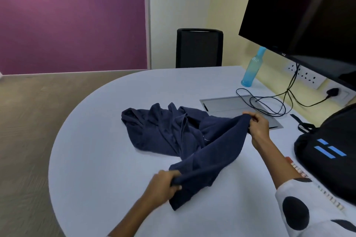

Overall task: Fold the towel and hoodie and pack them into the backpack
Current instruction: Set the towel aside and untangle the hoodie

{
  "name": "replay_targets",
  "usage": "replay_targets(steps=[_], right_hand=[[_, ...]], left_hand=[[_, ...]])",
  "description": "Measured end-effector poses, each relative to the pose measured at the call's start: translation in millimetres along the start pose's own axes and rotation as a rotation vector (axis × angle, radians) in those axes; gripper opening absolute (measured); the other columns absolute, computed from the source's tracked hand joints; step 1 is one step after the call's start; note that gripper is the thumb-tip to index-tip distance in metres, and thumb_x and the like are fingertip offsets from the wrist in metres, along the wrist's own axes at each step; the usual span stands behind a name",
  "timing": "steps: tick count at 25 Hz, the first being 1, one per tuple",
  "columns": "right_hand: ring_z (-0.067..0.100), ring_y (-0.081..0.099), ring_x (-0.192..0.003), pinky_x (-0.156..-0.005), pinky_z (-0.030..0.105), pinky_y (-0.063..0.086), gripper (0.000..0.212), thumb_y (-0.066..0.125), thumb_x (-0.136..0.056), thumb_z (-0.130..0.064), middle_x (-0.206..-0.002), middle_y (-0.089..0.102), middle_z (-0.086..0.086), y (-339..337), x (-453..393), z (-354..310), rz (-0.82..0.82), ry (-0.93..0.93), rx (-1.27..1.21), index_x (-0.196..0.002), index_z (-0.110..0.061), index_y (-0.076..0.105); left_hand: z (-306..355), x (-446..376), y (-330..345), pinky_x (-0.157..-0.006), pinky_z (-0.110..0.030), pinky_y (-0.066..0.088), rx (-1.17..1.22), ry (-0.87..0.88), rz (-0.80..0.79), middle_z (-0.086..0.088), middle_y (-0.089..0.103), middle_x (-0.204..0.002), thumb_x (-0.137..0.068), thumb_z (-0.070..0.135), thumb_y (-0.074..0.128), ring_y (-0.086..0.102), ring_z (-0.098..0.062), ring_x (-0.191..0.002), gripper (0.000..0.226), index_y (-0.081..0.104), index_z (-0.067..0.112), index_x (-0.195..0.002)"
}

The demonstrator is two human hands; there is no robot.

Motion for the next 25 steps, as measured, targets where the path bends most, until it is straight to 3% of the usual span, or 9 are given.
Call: replay_targets(steps=[4, 7, 10, 13, 15, 16, 20, 22, 25], right_hand=[[0.020, 0.059, -0.077, -0.061, 0.034, 0.057, 0.023, 0.038, -0.099, -0.003, -0.096, 0.059, 0.013, 1.1, -5.0, -17.9, -0.015, 0.045, -0.043, -0.092, -0.011, 0.059], [0.016, 0.056, -0.073, -0.083, 0.041, 0.056, 0.028, 0.037, -0.098, -0.004, -0.092, 0.057, 0.013, 4.2, -11.5, -58.4, -0.060, -0.110, -0.018, -0.079, -0.016, 0.051], [0.023, 0.059, -0.086, -0.084, 0.038, 0.053, 0.028, 0.038, -0.098, -0.007, -0.097, 0.059, 0.013, 5.9, -15.1, -112.1, -0.070, -0.276, -0.029, -0.077, -0.020, 0.051], [0.020, 0.057, -0.080, -0.078, 0.039, 0.051, 0.024, 0.043, -0.093, -0.014, -0.086, 0.059, 0.005, 6.1, -17.4, -158.0, -0.005, -0.405, -0.093, -0.074, -0.026, 0.051], [0.015, 0.052, -0.072, -0.070, 0.036, 0.047, 0.020, 0.048, -0.090, -0.020, -0.076, 0.057, -0.003, 6.5, -17.2, -179.8, 0.051, -0.481, -0.114, -0.072, -0.029, 0.053], [0.013, 0.049, -0.071, -0.067, 0.033, 0.044, 0.020, 0.050, -0.090, -0.022, -0.075, 0.056, -0.005, 6.2, -14.9, -189.0, 0.084, -0.522, -0.131, -0.073, -0.030, 0.053], [0.002, 0.048, -0.072, -0.065, 0.020, 0.041, 0.018, 0.053, -0.092, -0.022, -0.077, 0.056, -0.013, 3.4, -1.7, -216.6, 0.217, -0.685, -0.190, -0.077, -0.031, 0.054], [0.000, 0.049, -0.071, -0.066, 0.019, 0.041, 0.012, 0.056, -0.091, -0.022, -0.075, 0.057, -0.015, 5.0, -1.5, -217.0, 0.220, -0.720, -0.138, -0.080, -0.026, 0.058], [0.007, 0.052, -0.074, -0.071, 0.026, 0.043, 0.008, 0.061, -0.088, -0.021, -0.076, 0.062, -0.005, 10.8, -11.9, -192.2, 0.174, -0.657, 0.055, -0.085, -0.015, 0.067]], left_hand=[[-7.2, -18.7, -80.7, -0.068, -0.029, 0.049, 0.236, 0.014, 0.360, 0.008, 0.068, -0.080, -0.077, 0.027, 0.067, 0.063, -0.014, -0.076, 0.012, 0.065, 0.036, -0.084], [2.3, -27.8, -129.8, -0.067, -0.023, 0.046, 0.297, 0.016, 0.595, 0.003, 0.070, -0.088, -0.086, 0.016, 0.063, 0.064, -0.014, -0.083, 0.017, 0.070, 0.029, -0.094], [24.0, -34.3, -164.8, -0.070, -0.026, 0.049, 0.341, 0.058, 0.759, 0.003, 0.071, -0.090, -0.088, 0.008, 0.058, 0.063, -0.014, -0.084, 0.022, 0.072, 0.021, -0.100], [56.8, -38.4, -203.7, -0.053, -0.026, 0.044, 0.501, 0.108, 0.933, 0.005, 0.063, -0.066, -0.087, 0.004, 0.054, 0.056, -0.015, -0.058, 0.023, 0.070, 0.020, -0.093], [87.0, -37.3, -232.3, -0.048, -0.025, 0.049, 0.732, 0.200, 1.001, 0.001, 0.063, -0.066, -0.088, -0.003, 0.049, 0.062, -0.017, -0.051, 0.025, 0.065, 0.015, -0.093], [101.3, -36.2, -246.0, -0.055, -0.026, 0.054, 0.796, 0.260, 1.037, -0.005, 0.066, -0.075, -0.087, -0.007, 0.046, 0.068, -0.020, -0.060, 0.027, 0.064, 0.012, -0.095], [134.8, -28.8, -288.2, -0.077, -0.033, 0.058, 0.744, 0.483, 1.197, -0.014, 0.069, -0.093, -0.070, -0.006, 0.042, 0.071, -0.025, -0.086, 0.040, 0.067, 0.020, -0.089], [130.1, -32.4, -300.8, -0.077, -0.033, 0.058, 0.690, 0.487, 1.231, -0.012, 0.069, -0.092, -0.066, -0.002, 0.043, 0.070, -0.026, -0.086, 0.040, 0.066, 0.026, -0.084], [104.0, -45.6, -294.0, -0.075, -0.038, 0.059, 0.684, 0.327, 1.169, -0.009, 0.067, -0.088, -0.065, -0.001, 0.051, 0.071, -0.027, -0.084, 0.033, 0.062, 0.028, -0.077]])
Point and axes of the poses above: each hand's wrist, its own x-axis away from the middle knuckle, its own y-axis out of the palm, z = x × y, the point moved 1 cm from there along -x, towards the middle knuckle
